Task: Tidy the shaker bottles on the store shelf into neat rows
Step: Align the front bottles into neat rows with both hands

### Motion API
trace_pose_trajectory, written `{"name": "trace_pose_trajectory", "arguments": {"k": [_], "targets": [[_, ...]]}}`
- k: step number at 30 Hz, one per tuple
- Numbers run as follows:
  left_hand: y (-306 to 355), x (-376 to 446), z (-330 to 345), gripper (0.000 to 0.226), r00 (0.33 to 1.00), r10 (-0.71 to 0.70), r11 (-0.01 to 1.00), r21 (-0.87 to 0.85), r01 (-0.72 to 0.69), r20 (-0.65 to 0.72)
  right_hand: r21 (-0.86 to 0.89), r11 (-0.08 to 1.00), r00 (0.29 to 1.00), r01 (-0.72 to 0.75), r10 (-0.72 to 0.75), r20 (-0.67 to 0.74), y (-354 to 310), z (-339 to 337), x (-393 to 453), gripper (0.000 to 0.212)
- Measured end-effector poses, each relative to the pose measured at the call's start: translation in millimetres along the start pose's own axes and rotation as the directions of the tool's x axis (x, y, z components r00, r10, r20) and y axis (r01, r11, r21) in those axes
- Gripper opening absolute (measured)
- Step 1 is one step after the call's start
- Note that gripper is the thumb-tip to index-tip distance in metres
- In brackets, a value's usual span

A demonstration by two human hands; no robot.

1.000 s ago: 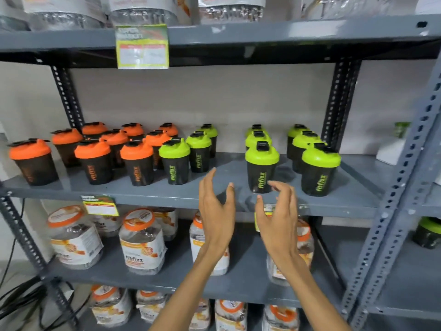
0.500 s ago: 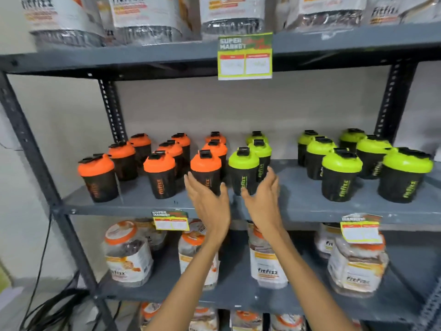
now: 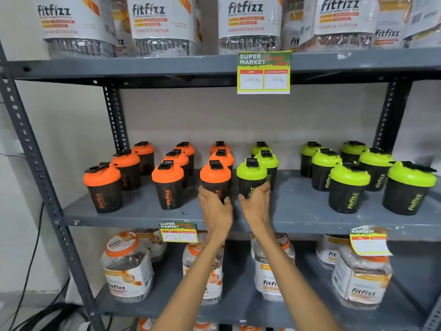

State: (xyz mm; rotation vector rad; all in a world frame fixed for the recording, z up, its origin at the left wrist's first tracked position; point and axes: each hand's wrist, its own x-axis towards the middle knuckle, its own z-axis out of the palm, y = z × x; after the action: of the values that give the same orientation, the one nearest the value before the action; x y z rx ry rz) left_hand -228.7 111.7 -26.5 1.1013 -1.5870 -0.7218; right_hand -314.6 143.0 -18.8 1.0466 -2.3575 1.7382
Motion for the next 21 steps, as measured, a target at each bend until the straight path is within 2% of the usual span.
{"name": "trace_pose_trajectory", "arguments": {"k": [11, 21], "targets": [[15, -7, -1, 0.072, 0.998, 0.037, 0.999, -0.032, -0.036, 0.055, 0.051, 0.997, 0.998, 0.056, -0.056, 0.012, 8, -45, 1, 0.068], [11, -18, 2, 0.072, 0.995, 0.03, 0.999, -0.027, -0.027, 0.1, 0.001, 1.0, 0.999, 0.026, -0.026, 0.042, 23, -62, -4, 0.067]]}}
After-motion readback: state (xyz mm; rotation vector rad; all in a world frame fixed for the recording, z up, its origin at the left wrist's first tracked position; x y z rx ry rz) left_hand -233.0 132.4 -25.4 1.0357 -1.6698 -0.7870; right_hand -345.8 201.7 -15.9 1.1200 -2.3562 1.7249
